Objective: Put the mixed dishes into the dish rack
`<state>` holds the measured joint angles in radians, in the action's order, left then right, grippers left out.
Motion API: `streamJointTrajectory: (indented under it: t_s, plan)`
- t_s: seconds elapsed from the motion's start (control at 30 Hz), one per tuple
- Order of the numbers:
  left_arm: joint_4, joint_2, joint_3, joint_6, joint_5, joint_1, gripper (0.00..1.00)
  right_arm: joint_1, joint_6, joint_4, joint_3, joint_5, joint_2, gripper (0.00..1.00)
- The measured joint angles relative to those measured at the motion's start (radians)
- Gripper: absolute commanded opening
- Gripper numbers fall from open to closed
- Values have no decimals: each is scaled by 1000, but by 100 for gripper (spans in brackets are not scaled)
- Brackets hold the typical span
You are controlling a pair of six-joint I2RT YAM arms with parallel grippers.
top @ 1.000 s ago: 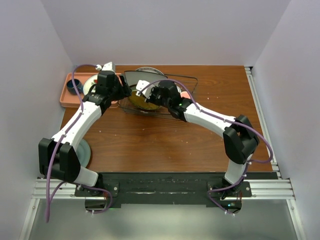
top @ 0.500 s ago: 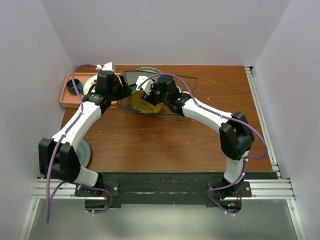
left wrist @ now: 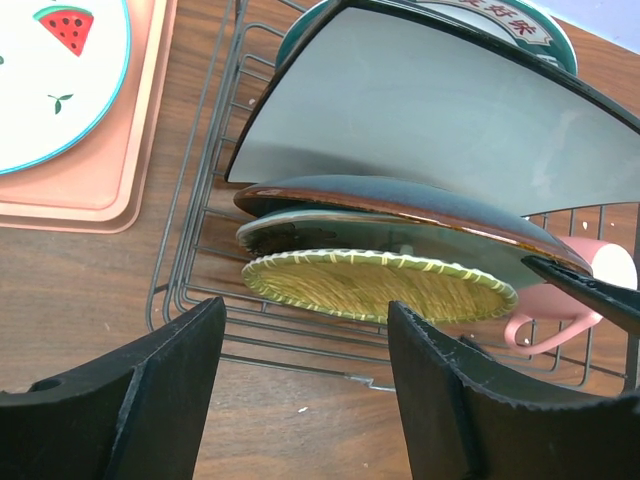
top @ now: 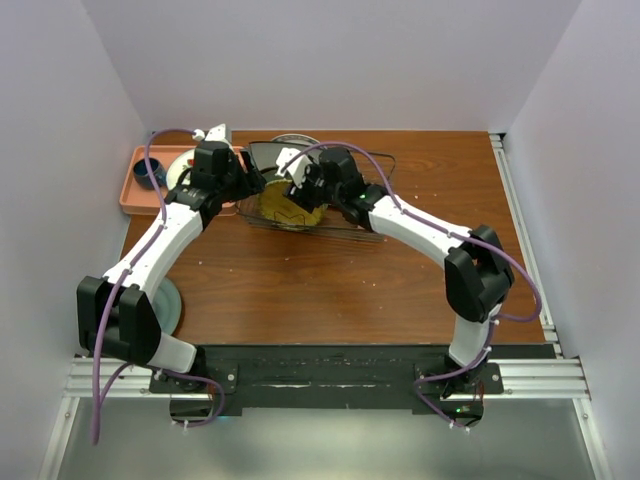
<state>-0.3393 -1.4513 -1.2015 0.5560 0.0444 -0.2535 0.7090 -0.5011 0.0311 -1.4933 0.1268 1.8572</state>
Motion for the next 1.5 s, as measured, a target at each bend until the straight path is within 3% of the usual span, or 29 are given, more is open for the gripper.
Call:
streamJointTrajectory:
  t_s: [0.33,0.43,0.47,0.5,0.93,1.3,1.5]
  plan:
    - [-8,1,0,-3,-22,0,85,-10,70,5,52,59,-159,74]
    - [-21,4,0,-4,-23,0,91,-11,127,7,64,60,-220,87]
    - [-26,7,0,-5,-24,0,92,-11,152,9,64,48,-238,97]
    - [-29,11,0,-6,-24,0,98,-11,174,11,64,39,-252,99]
    - [-102,193,51,-30,-10,3,100,-14,639,158,277,-305,-586,99]
    - [-143,502,326,-69,60,4,100,-15,874,278,654,-564,-925,99]
    - [-148,678,441,-74,108,5,100,-16,957,322,734,-673,-1094,99]
